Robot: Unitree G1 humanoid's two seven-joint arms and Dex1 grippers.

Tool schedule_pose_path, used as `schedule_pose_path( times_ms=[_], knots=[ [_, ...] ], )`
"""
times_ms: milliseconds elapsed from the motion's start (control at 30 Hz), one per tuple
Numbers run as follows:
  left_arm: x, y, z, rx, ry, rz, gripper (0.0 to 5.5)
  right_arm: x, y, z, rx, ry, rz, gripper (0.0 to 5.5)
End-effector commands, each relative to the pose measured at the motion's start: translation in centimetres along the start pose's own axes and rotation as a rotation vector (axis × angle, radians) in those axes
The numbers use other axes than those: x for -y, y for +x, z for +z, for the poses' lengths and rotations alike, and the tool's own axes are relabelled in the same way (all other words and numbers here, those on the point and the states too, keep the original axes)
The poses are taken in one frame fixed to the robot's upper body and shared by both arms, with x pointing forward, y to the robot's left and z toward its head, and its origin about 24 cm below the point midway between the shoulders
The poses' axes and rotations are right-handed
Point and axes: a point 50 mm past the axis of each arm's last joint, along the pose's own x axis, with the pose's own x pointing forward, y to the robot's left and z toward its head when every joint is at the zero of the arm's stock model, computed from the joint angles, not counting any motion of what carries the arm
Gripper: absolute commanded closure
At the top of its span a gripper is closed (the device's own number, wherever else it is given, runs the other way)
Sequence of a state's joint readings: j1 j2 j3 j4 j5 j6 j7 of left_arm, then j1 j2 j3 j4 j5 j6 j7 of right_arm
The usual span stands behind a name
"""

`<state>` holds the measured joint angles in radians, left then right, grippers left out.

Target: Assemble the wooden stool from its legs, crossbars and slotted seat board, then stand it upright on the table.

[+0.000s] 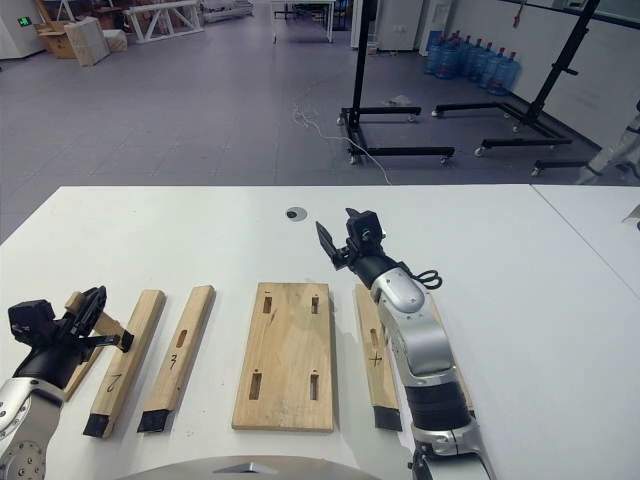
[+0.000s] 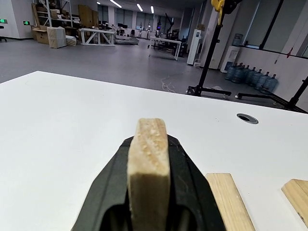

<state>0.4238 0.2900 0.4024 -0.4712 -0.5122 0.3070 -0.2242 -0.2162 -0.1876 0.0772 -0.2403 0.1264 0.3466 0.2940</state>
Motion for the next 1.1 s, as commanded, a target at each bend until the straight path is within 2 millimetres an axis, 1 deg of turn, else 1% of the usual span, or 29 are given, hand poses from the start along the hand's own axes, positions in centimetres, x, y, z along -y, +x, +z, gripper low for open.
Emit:
schedule_pose_path(
  times_ms=[33, 200, 300, 500, 800, 900, 933, 1000, 1100],
  knots=[
    [-0.3, -1.0, -3.0, -0.17, -0.002, 0.038, 5.12, 0.2, 0.0, 0.3, 0.003, -0.014, -0.005, 2.15],
    [0.2, -0.5, -3.8, -0.194, 0.067, -0.011, 5.12, 0.1, 0.2, 0.2, 0.003, -0.016, -0.007, 2.15],
    [0.4, -0.7, -4.9, -0.217, 0.07, -0.023, 5.12, 0.0, 0.3, 0.2, 0.0, -0.019, -0.002, 2.15],
    [0.3, -1.2, -6.3, -0.235, 0.052, -0.016, 5.12, 0.2, 0.3, 0.2, -0.001, -0.024, -0.007, 2.15],
    [0.4, -1.4, -7.2, -0.239, 0.033, -0.017, 5.12, 0.2, 0.4, 0.2, 0.002, -0.028, -0.003, 2.15],
    [0.5, -1.1, -6.8, -0.226, 0.038, -0.031, 5.12, 0.2, 0.4, 0.2, 0.002, -0.029, -0.004, 2.15],
    [0.5, -0.9, -6.5, -0.214, 0.043, -0.038, 4.76, 0.2, 0.4, 0.2, 0.002, -0.029, -0.005, 2.15],
    [0.6, -0.4, -5.9, -0.189, 0.047, -0.044, 4.49, 0.2, 0.3, 0.2, 0.002, -0.028, -0.005, 2.15],
    [0.7, 0.4, -4.5, -0.137, 0.049, -0.053, 4.06, 0.1, 0.3, 0.2, 0.006, -0.028, -0.006, 2.15]
  ],
)
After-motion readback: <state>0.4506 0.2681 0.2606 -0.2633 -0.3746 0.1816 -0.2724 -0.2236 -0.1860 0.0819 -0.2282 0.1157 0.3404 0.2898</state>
